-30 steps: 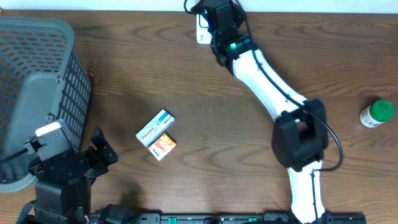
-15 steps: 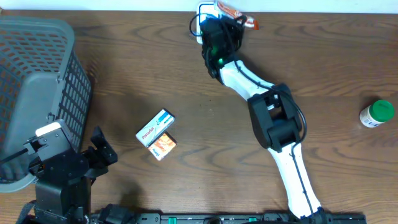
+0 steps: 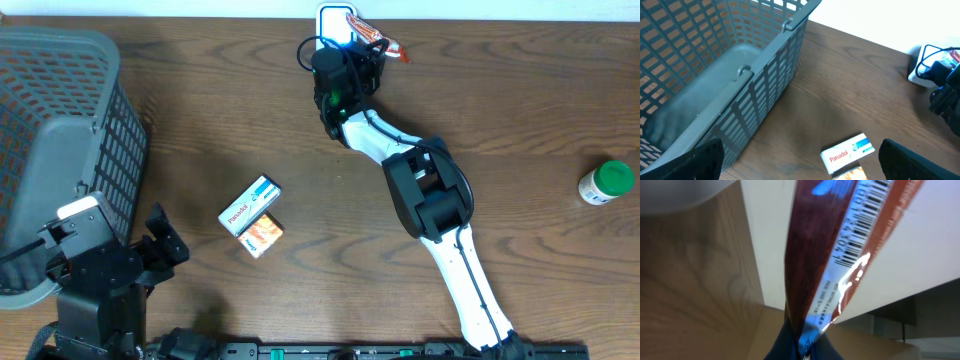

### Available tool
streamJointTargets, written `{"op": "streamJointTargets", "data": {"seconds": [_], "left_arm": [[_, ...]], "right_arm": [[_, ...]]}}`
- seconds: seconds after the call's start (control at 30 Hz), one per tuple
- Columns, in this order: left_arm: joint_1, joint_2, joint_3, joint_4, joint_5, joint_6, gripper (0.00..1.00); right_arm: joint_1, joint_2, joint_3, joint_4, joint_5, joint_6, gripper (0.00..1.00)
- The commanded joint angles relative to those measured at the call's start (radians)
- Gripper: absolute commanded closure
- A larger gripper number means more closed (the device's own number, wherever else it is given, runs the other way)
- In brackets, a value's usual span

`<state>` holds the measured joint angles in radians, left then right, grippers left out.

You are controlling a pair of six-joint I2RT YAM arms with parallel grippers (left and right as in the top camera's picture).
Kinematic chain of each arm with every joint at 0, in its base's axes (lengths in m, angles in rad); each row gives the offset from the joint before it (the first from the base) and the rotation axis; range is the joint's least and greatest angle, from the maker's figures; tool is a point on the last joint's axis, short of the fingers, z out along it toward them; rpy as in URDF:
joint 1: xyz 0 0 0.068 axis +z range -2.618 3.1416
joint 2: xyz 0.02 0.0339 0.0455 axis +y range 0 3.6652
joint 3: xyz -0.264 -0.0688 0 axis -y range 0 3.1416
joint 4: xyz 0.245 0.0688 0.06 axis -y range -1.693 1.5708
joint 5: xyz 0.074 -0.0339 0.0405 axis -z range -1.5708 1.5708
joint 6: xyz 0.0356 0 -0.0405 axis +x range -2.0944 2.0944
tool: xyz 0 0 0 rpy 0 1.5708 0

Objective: Scan the item barcode
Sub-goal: 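Hold the TOP bar's barcode over the white scanner, then carry the TOP bar to the right table edge and release it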

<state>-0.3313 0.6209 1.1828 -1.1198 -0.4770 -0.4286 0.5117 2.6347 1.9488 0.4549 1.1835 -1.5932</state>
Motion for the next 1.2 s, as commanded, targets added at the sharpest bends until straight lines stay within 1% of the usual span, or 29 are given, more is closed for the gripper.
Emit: {"op": "streamJointTargets", "data": {"seconds": [0.0,0.7,0.83,1.0,1.13,1.17], "left_arm": [[-0.001,-0.001,0.013,-0.002,-0.006,0.006,0.02],[-0.001,-0.001,0.013,-0.002,-0.006,0.006,0.02],[-0.001,-0.001,0.013,-0.002,-0.006,0.006,0.02],[-0.001,-0.001,0.013,-0.002,-0.006,0.006,0.02],[-0.001,-0.001,0.013,-0.002,-0.006,0.006,0.02],[-0.001,-0.001,0.013,-0.002,-0.006,0.006,0.02]], "right_arm": [[-0.001,0.018,0.016,-0.026,0.042,-0.016,0.99],[0.061,0.0,0.016,-0.029,0.039,-0.028,0.99],[0.066,-0.044,0.016,-0.031,0.042,-0.027,0.99],[0.063,-0.163,0.016,-0.033,0.056,0.003,0.99],[0.045,-0.277,0.016,-0.154,0.075,0.076,0.99],[0.032,-0.329,0.016,-0.282,0.084,0.133,0.99]]}}
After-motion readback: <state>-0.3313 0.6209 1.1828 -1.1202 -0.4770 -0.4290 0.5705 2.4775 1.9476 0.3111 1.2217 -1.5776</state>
